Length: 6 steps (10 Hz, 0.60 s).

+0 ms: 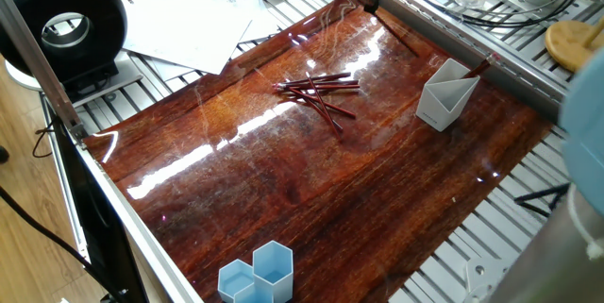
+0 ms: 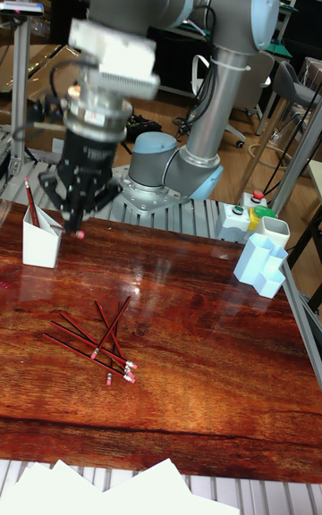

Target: Put the pen into the pen holder

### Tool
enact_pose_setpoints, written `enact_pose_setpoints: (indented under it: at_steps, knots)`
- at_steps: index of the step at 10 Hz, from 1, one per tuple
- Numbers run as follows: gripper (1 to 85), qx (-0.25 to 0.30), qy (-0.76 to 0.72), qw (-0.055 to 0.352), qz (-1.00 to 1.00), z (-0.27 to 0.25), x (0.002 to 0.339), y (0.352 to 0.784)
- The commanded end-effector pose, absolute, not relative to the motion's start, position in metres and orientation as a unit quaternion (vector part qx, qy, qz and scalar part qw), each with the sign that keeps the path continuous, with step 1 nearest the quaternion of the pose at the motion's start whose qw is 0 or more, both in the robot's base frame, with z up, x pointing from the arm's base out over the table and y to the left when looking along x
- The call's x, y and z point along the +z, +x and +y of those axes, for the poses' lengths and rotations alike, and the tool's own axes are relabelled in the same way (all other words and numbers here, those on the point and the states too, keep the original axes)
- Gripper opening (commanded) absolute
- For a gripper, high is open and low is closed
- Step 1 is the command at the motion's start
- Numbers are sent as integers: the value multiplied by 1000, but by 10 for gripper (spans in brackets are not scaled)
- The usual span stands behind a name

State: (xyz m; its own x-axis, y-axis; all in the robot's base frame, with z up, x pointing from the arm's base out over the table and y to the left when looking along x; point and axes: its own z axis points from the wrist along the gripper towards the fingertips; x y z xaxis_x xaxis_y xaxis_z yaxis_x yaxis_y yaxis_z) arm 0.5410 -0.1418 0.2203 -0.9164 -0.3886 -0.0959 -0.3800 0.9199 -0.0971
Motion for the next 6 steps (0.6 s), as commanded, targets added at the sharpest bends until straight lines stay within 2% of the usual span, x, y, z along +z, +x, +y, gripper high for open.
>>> enact_pose_setpoints:
  at_steps: [1, 4, 6]
  knots:
    - [10, -29, -225, 97, 969, -152, 237, 524]
    - [10, 0, -232, 139, 963, -151, 247, 529]
    - [10, 6, -216, 114, 970, -144, 244, 536]
